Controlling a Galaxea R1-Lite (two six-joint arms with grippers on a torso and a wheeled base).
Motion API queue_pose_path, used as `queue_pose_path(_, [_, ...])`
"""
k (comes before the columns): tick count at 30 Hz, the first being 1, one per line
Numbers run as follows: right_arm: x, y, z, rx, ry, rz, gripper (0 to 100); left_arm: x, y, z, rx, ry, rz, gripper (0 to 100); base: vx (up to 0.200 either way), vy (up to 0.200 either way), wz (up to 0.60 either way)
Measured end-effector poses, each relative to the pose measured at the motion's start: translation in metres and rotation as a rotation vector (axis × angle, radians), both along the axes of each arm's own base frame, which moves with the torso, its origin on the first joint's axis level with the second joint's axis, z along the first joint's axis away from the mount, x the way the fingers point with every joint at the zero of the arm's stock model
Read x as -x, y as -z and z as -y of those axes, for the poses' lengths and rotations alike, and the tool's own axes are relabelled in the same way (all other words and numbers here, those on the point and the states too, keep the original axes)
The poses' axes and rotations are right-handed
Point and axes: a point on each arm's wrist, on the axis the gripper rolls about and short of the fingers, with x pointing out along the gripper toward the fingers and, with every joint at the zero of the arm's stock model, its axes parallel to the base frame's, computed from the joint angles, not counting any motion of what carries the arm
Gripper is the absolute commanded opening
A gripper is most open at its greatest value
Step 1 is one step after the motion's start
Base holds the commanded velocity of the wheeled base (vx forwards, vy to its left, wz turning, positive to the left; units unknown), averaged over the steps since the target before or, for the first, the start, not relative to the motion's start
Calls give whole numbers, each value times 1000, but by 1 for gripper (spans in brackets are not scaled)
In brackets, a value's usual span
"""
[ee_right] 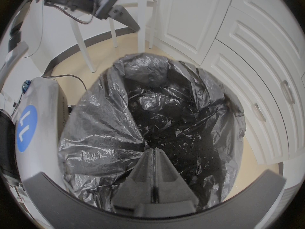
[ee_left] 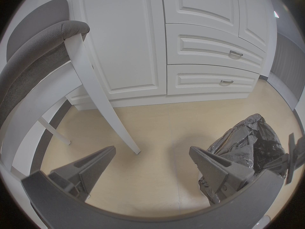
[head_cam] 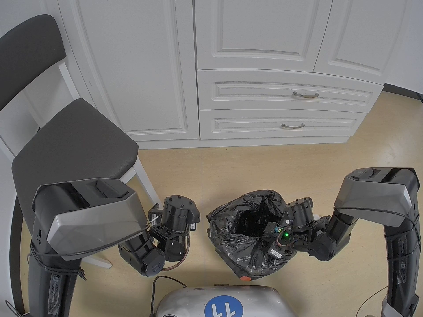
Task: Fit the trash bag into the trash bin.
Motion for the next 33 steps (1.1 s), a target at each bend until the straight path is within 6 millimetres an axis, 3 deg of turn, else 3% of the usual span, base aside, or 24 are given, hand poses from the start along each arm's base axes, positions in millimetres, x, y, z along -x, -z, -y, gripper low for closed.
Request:
queue_pose_path(5, [-4, 8, 1, -6, 21, -21, 0, 0, 0, 0, 2, -1, 0, 100, 0, 0, 0])
queue_pose_path(9, [4, 6, 3, -2, 10, -38, 0, 0, 0, 0, 3, -2, 1, 100, 0, 0, 0])
queue_pose_path(15, [28, -8, -1, -14, -59, -64, 0, 0, 0, -1, 4, -3, 2, 100, 0, 0, 0])
queue_pose_path(25, [91, -43, -8, -52, -290, -95, 0, 0, -1, -1, 13, -3, 16, 100, 0, 0, 0])
queue_pose_path(29, [86, -50, -7, -68, -272, -65, 0, 0, -1, -1, 13, -3, 17, 100, 0, 0, 0])
queue_pose_path(33, [58, -50, -7, -94, -203, -30, 0, 0, -1, -1, 12, -3, 17, 100, 0, 0, 0])
